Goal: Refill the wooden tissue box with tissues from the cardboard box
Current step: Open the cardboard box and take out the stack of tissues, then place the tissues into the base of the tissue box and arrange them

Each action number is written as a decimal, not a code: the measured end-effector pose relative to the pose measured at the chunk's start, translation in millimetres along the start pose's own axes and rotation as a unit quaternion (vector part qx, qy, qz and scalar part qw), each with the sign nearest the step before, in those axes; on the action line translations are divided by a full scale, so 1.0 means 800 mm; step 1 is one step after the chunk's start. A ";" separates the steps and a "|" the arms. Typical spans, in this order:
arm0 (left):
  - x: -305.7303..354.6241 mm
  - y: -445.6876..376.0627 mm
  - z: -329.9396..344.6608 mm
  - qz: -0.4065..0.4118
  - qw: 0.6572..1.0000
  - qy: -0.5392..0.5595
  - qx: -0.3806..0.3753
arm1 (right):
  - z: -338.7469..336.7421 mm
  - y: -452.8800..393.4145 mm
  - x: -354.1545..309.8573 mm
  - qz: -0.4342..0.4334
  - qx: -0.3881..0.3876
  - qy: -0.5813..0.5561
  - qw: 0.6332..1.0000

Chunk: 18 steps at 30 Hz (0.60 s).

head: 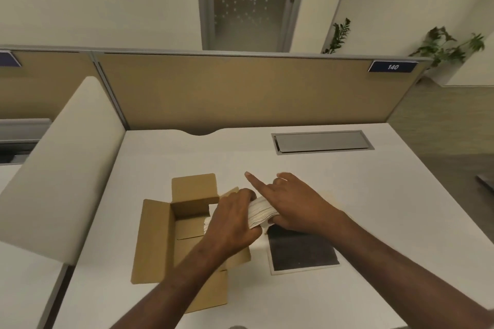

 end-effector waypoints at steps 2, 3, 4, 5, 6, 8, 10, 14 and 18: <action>0.024 -0.003 0.021 0.016 1.000 -0.011 -0.014 | 0.013 0.026 0.022 0.005 0.001 -0.028 1.000; 0.035 -0.004 0.033 0.026 0.999 -0.023 -0.022 | 0.022 0.041 0.034 0.013 -0.005 -0.043 0.999; 0.045 -0.004 0.047 0.035 0.998 -0.038 -0.032 | 0.032 0.055 0.047 0.026 -0.010 -0.063 0.998; 0.053 -0.006 0.061 0.041 0.997 -0.051 -0.046 | 0.042 0.070 0.061 0.038 -0.014 -0.083 0.996; 0.060 -0.007 0.076 0.041 0.995 -0.058 -0.063 | 0.053 0.085 0.073 0.046 -0.017 -0.101 0.994; 0.070 -0.011 0.106 0.035 0.993 -0.064 -0.096 | 0.078 0.112 0.095 0.062 -0.022 -0.130 0.989; 0.079 -0.017 0.135 0.028 0.990 -0.070 -0.120 | 0.104 0.134 0.116 0.076 -0.025 -0.156 0.985; 0.088 -0.028 0.190 0.031 0.985 -0.086 -0.149 | 0.162 0.158 0.144 0.076 -0.026 -0.188 0.979; 0.085 -0.036 0.234 0.027 0.979 -0.110 -0.172 | 0.222 0.160 0.155 0.060 -0.032 -0.223 0.972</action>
Point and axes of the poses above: each hand's wrist, its own y-axis away from the middle knuckle, its own z-axis out of the palm, x = y × z, the point moved 7 cm from there along -y, towards the middle knuckle, and after that the axes turned 4 degrees about -x, right-handed, at the moved point
